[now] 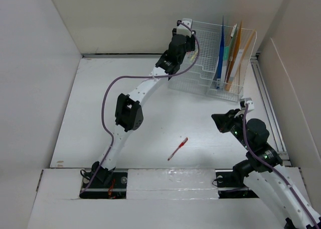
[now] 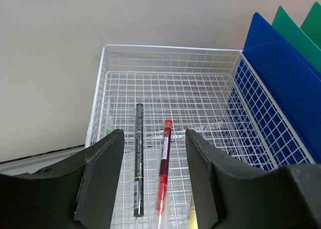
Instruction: Organize the desk
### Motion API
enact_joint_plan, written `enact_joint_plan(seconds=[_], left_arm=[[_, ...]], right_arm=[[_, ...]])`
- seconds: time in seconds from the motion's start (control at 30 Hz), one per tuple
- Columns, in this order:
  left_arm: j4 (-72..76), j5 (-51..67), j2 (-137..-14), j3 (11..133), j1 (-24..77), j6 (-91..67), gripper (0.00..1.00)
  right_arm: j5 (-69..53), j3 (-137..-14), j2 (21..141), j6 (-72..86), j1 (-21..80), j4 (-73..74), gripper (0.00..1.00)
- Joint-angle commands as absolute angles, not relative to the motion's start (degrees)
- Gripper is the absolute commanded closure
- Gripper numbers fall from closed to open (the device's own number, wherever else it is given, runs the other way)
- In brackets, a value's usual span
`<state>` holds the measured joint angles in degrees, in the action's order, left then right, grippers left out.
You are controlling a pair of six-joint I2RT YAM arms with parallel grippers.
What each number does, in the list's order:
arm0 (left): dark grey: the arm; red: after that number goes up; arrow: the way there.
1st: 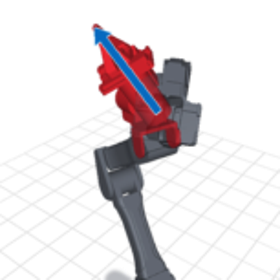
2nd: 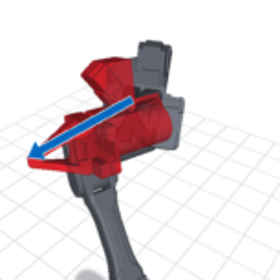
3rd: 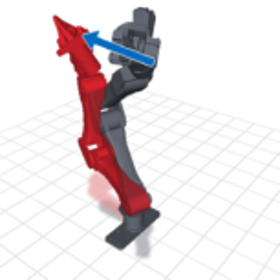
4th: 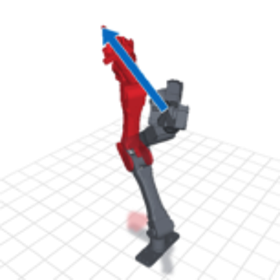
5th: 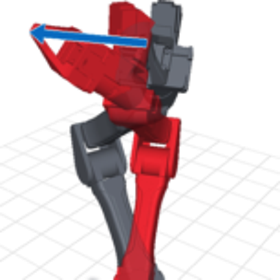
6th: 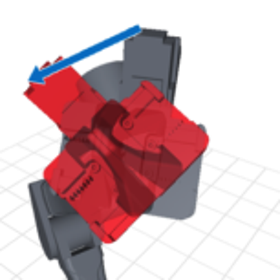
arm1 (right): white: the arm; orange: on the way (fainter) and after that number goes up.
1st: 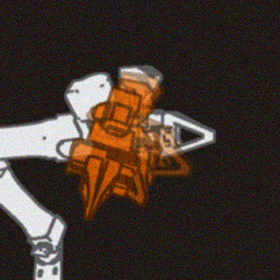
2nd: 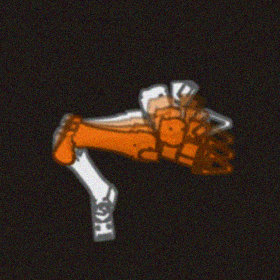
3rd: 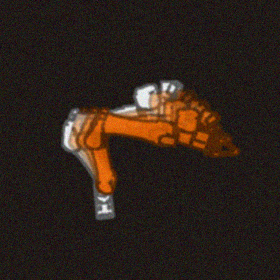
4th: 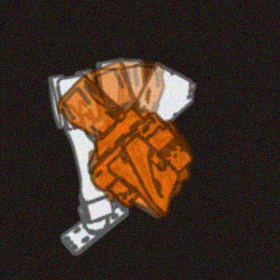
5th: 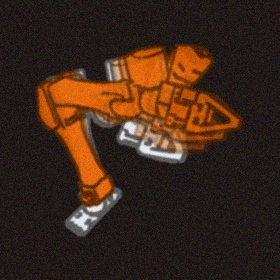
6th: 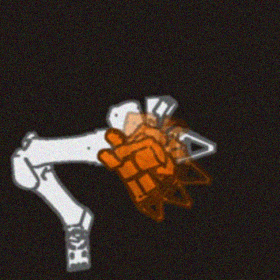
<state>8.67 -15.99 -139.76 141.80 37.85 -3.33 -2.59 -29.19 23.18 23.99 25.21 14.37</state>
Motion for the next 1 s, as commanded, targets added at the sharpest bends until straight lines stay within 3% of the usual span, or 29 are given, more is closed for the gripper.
enact_joint_plan(seconds=[0.0, 0.13, 0.23, 0.33, 0.53, 0.73, 0.97], left_arm=[[11.4, -14.1, -132.4, 141.2, 37.8, -3.8, 0.52], [9.8, -13.3, -120.3, 131.8, 40.0, -4.5, 0.54], [11.6, -13.7, -104.9, 112.8, 43.6, -6.0, 0.58], [13.4, -16.9, -91.1, 85.5, 50.3, -9.8, 0.59], [2.9, -14.0, -78.4, 62.2, 53.9, -23.9, 0.51], [-4.0, -12.1, -73.0, 49.8, 59.4, -29.5, 0.49], [-4.3, -11.6, -77.7, 46.1, 67.4, -33.7, 0.47]], right_arm=[[-2.8, -31.9, 23.1, 23.8, 25.6, 12.7, 0.86], [-2.1, -32.0, 22.6, 23.5, 25.6, 12.7, 0.86], [-1.0, -31.9, 22.2, 23.0, 25.6, 12.5, 0.86], [-0.6, -31.6, 22.1, 23.2, 25.6, 11.2, 0.86], [-2.3, -31.6, 22.1, 23.8, 25.6, 11.0, 0.84], [-0.6, -32.5, 20.5, 23.1, 25.6, 12.6, 0.72], [-0.4, -34.2, 21.5, 22.9, 25.6, 13.0, 0.72]])
